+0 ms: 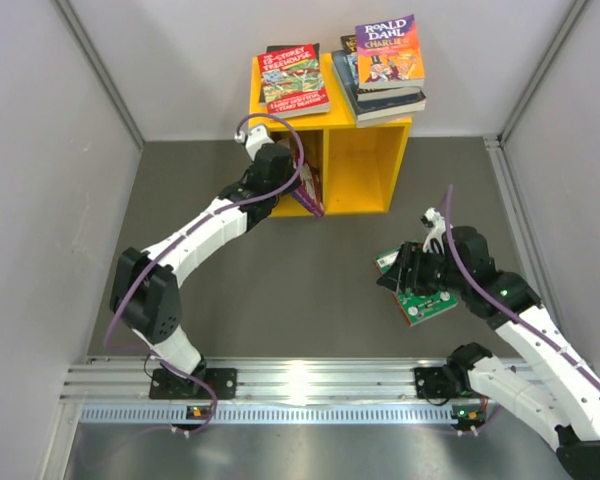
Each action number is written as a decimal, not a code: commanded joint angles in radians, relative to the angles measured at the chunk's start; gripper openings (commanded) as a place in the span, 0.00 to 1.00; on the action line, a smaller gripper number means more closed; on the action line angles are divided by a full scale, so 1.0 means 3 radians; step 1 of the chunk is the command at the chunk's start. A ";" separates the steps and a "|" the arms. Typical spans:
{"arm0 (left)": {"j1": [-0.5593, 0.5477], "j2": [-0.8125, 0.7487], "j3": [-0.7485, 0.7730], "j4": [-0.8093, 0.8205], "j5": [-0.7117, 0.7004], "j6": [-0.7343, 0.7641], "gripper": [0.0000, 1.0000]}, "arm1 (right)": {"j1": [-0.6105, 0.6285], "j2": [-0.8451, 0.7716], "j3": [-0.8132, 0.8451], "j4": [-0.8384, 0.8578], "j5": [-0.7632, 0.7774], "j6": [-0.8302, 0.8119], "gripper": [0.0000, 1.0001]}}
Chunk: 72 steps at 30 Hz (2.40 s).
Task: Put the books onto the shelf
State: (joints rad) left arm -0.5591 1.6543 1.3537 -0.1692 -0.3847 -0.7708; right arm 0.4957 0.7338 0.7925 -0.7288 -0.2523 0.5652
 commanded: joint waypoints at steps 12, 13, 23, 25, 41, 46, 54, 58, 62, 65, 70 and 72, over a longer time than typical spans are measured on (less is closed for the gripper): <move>0.0028 -0.0084 0.0402 0.0660 -0.0241 0.0416 0.00 | -0.0083 -0.0053 0.0073 0.0036 -0.0033 -0.0043 0.62; 0.0028 -0.0084 0.0331 0.0727 -0.0241 0.0417 0.00 | -0.0083 -0.0048 0.0063 0.0036 -0.0033 -0.0038 0.62; 0.0028 0.0227 0.0258 0.1040 -0.0124 0.0386 0.00 | -0.0088 -0.0114 0.0022 0.0026 -0.0059 0.0018 0.62; 0.0033 0.0274 0.0299 0.0999 -0.0093 0.0355 0.01 | -0.0088 -0.0124 0.0022 0.0016 -0.0054 0.0018 0.62; 0.0110 0.0192 0.0325 0.0615 -0.0159 0.0294 0.61 | -0.0103 -0.0160 0.0002 0.0026 -0.0069 0.0064 0.62; 0.0120 0.0121 0.0304 0.0574 -0.0200 0.0289 0.64 | -0.0098 -0.0170 -0.0008 0.0031 -0.0074 0.0069 0.62; 0.0120 -0.0094 0.0366 0.0104 -0.0563 0.0294 0.84 | -0.0098 -0.0150 0.0022 0.0031 -0.0089 0.0075 0.62; 0.0140 -0.0313 0.0376 -0.0188 -0.0849 0.0360 0.99 | -0.0098 0.0033 0.0083 0.0036 -0.0084 0.0080 0.62; 0.0186 -0.0549 0.0289 -0.0315 -0.0993 0.0478 0.99 | -0.0103 0.0320 0.0124 0.0031 -0.0034 0.0069 0.63; 0.0237 -0.0733 0.0228 -0.0464 -0.1049 0.0524 0.98 | -0.0098 0.0672 0.0206 -0.0157 0.0170 0.0085 0.63; 0.0283 -0.1132 -0.0078 -0.0586 -0.1014 0.0514 0.98 | -0.0098 0.1494 0.0512 -0.0663 0.0681 0.0044 0.64; 0.0283 -0.1259 -0.0196 -0.0592 -0.0988 0.0483 0.98 | -0.0088 0.1731 0.0752 -0.0878 0.0901 -0.0017 0.65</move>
State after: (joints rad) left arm -0.4786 1.3350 1.3468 -0.3092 -0.6708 -0.6323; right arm 0.4770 1.1831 0.9070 -0.8742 -0.1242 0.5827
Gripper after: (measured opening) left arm 0.983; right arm 0.647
